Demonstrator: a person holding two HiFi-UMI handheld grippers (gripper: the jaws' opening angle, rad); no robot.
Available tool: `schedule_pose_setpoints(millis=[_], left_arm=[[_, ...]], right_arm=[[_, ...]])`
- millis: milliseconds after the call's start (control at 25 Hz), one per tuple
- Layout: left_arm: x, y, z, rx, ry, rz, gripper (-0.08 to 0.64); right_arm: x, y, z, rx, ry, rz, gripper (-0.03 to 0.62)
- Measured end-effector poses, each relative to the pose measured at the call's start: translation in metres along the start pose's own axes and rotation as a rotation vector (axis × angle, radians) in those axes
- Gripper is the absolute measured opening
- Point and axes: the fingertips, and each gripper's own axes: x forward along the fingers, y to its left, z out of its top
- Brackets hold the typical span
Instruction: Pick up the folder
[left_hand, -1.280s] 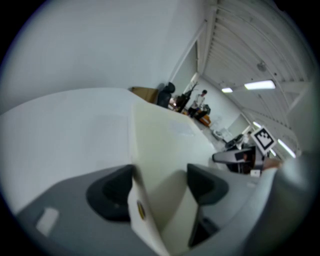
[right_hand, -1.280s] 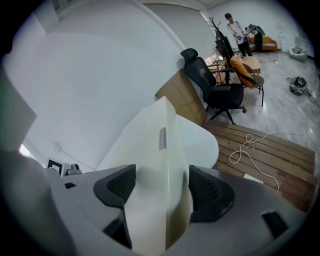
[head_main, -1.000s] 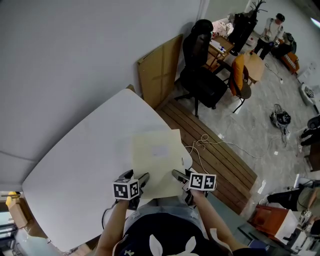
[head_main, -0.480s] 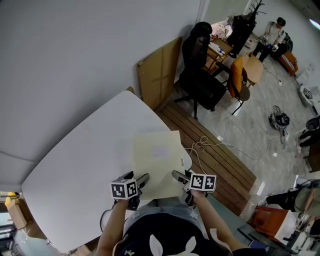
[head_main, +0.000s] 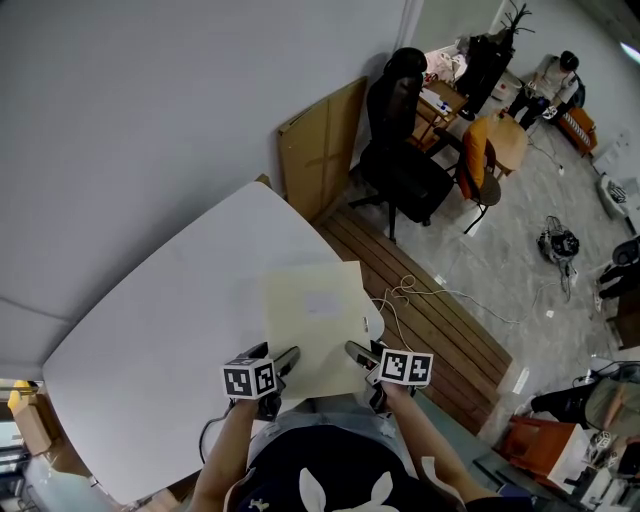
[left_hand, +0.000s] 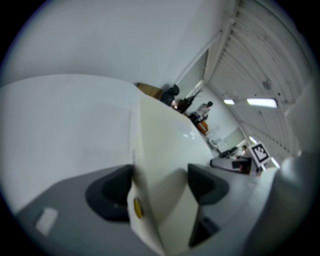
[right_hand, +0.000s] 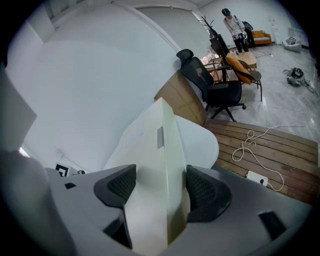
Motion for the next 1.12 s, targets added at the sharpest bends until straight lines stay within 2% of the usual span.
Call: schedule_pose_setpoints(millis=[440, 1120], left_arm=[[-0.019, -0.004, 0.009, 0.05, -0.025, 0.017, 0.334], [-0.048, -0.023, 0.052, 0.088, -0.144, 0.042, 0.334]], right_arm=[[-0.007, 0.022, 0.002, -0.072, 0.02, 0.014, 0.295], [-0.024, 0.062, 0.037, -0.184, -0.075, 0.02, 0.295]])
